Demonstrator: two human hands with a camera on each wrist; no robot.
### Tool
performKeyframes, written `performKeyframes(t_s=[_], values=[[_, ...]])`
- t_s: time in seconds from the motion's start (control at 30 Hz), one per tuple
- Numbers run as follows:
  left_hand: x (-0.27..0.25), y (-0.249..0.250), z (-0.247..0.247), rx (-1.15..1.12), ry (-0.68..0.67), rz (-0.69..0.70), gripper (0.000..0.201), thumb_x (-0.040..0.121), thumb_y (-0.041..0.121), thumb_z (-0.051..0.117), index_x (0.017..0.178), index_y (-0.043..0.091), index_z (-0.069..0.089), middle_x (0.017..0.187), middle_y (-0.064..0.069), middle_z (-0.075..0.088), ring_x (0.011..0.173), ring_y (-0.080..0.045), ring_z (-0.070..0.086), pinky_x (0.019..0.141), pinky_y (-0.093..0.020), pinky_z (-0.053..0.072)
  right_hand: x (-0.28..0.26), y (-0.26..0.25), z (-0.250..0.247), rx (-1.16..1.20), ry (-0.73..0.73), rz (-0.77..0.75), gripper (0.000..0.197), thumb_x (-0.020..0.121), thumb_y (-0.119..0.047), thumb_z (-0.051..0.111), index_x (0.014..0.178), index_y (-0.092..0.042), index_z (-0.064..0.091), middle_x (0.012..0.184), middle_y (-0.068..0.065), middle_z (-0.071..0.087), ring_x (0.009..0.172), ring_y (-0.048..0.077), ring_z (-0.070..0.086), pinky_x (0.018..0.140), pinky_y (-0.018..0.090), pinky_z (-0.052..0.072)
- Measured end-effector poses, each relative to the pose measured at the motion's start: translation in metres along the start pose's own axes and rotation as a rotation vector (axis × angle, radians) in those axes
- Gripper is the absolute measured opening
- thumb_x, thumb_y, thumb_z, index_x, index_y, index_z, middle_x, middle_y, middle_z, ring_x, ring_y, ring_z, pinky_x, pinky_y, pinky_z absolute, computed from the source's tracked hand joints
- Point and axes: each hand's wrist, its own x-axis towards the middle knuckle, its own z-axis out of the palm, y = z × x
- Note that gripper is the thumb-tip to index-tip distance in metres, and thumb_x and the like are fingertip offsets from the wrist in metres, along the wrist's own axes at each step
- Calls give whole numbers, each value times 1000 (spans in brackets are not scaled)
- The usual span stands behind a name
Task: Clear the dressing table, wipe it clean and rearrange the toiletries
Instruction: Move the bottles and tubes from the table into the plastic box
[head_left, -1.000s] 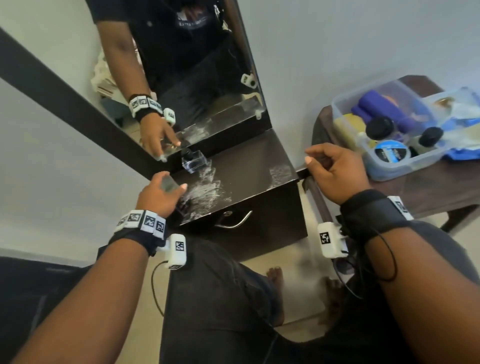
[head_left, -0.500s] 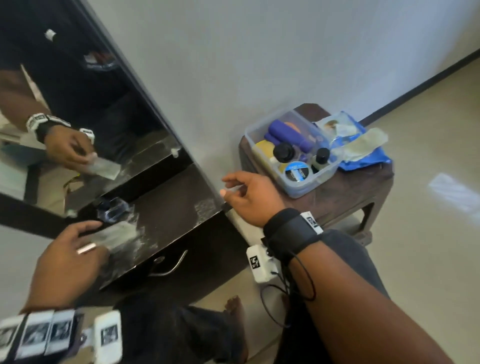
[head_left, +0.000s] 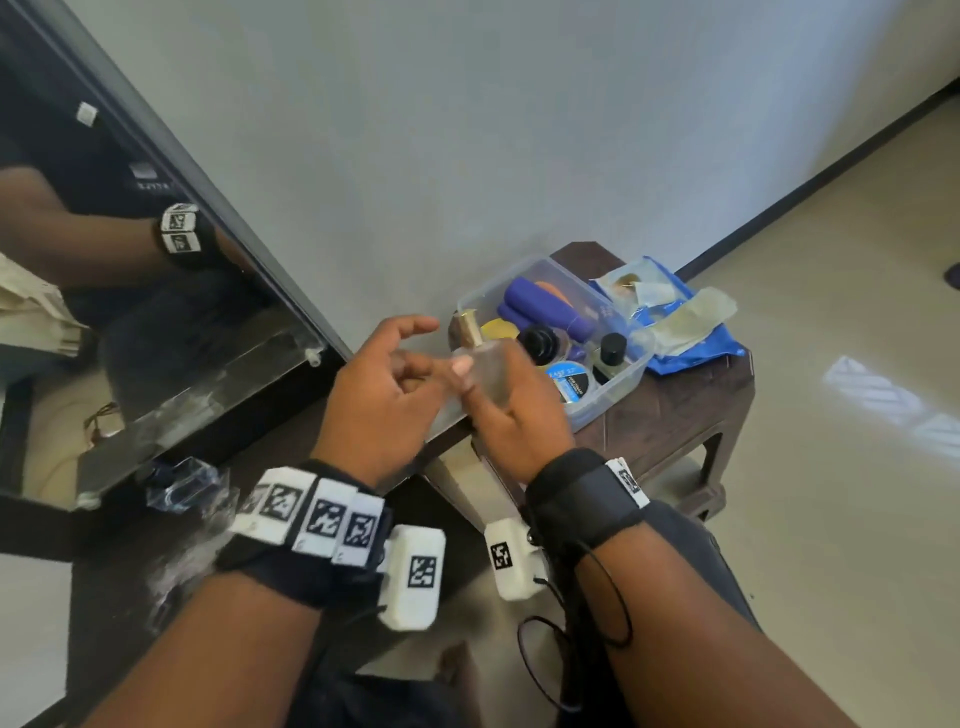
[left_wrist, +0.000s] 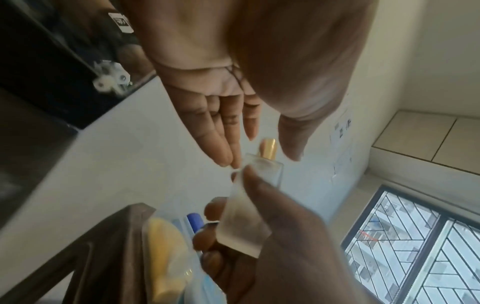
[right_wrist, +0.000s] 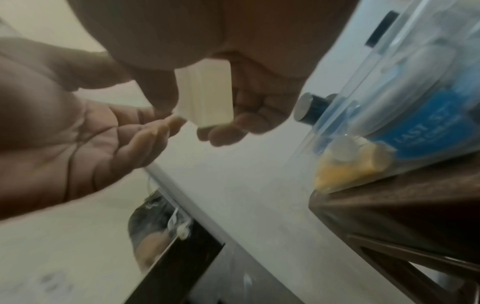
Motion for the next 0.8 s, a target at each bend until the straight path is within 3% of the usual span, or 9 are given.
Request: performKeyframes(t_s=[0.1,0.17,0.23,0.33,0.4,0.53,0.67,0.8], values=[[21,-12,36,46,-114,36,22,99,36,70,121,36,67,95,10,75,86,-11,71,89,-45,61,13,10,-19,-72,372,148,41,93,-62,56,103,-23,62,89,-8,62,84,12,59,70,28,48],[32,-25,56,211,-254,70,29,101,30,65,130,31,67,115,10,74,103,-7,68,100,-38,56,21,19,-30,-156,492,195,37,90,-58,63,101,-23,68,97,-5,61,95,17,55,79,32,48],[38,-32,69,416,-374,135,40,102,24,62,142,28,60,137,5,66,122,-12,62,108,-31,47,24,26,-38,-127,520,223,29,89,-45,72,110,-25,73,107,-5,65,100,12,58,88,28,49],[40,-38,81,615,-469,209,51,102,21,59,152,25,51,158,0,50,146,-22,45,122,-38,34,25,32,-42,-69,547,247,34,90,-20,75,122,-30,71,119,-7,70,106,6,62,90,12,47],[38,-38,84,721,-485,200,53,105,23,54,157,25,44,167,-2,38,154,-24,32,126,-40,24,26,32,-42,-86,573,259,34,92,-16,72,124,-27,67,115,-7,69,104,9,64,91,17,49],[33,-40,81,776,-511,163,57,108,27,48,163,31,32,173,3,23,158,-26,24,126,-51,24,25,27,-43,-86,646,280,35,92,-13,70,124,-25,65,114,-9,65,102,8,61,89,20,48],[29,-42,82,807,-519,120,60,108,31,46,164,35,26,174,9,15,159,-24,22,124,-64,19,24,25,-42,-106,683,296,37,89,-14,69,124,-26,63,118,-5,66,104,14,64,92,30,55],[29,-45,83,790,-526,105,62,108,30,46,165,38,23,175,11,12,159,-24,22,124,-67,15,25,22,-38,-139,661,301,31,90,-19,68,119,-27,65,115,-5,67,98,12,65,87,27,55]])
